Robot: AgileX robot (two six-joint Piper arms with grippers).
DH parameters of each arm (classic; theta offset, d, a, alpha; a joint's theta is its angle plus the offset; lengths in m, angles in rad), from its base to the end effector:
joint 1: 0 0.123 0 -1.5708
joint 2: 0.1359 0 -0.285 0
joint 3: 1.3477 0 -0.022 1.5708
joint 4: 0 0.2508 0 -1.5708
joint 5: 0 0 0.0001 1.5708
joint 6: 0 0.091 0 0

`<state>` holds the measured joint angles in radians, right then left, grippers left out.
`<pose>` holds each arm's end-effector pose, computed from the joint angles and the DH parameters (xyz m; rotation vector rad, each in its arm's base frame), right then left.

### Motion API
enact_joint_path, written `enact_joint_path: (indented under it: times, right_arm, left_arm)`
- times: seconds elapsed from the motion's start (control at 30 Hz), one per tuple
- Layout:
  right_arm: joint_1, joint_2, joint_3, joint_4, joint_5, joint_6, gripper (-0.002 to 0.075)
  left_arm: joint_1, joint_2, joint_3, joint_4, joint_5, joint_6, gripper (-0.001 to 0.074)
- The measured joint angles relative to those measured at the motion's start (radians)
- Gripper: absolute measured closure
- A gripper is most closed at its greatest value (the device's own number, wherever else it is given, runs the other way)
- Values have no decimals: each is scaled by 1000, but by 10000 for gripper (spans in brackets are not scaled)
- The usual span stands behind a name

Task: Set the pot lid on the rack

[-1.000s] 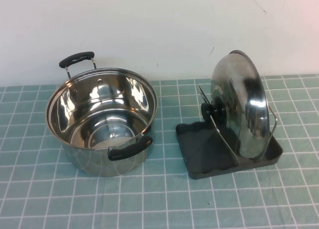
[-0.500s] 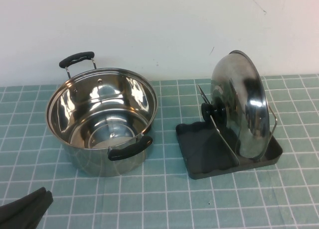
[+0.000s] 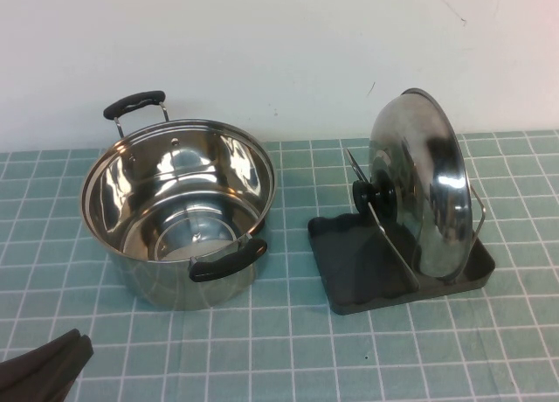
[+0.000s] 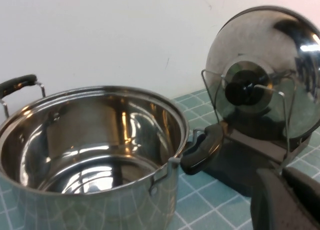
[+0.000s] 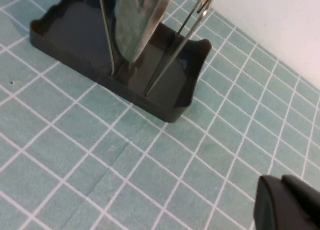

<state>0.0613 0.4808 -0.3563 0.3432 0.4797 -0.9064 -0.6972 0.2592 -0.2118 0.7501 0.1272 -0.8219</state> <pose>0.0970 0.0201 0.2578 -0.7590 1.9168 -0.1723 0.0643 -0.0435 0.2597 0.4394 1.5901 -0.5228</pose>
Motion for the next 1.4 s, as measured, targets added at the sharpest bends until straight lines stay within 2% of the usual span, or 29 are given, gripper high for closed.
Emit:
enact_joint_path:
  times: [0.6,0.8,0.9,1.1,1.27,1.4]
  right_arm:
    - [0,0,4,24,1,0,726]
    - [0,0,4,24,1,0,726]
    - [0,0,6,24,1,0,726]
    - [0,0,6,25,1,0,726]
    - [0,0,6,25,1,0,726]
    - [0,0,6,25,1,0,727]
  left_arm:
    - [0,-1,3,0,-27,0,736]
    - [8,-5,65,-19,-49,27,737]
    - [69,-33,92,-194,-47,176,737]
    - [299,-172,156,-582,-102,532,737]
    - [447,-266,226,-726,-115,595,737]
    - [526,-270,233,-781,-18,603,737]
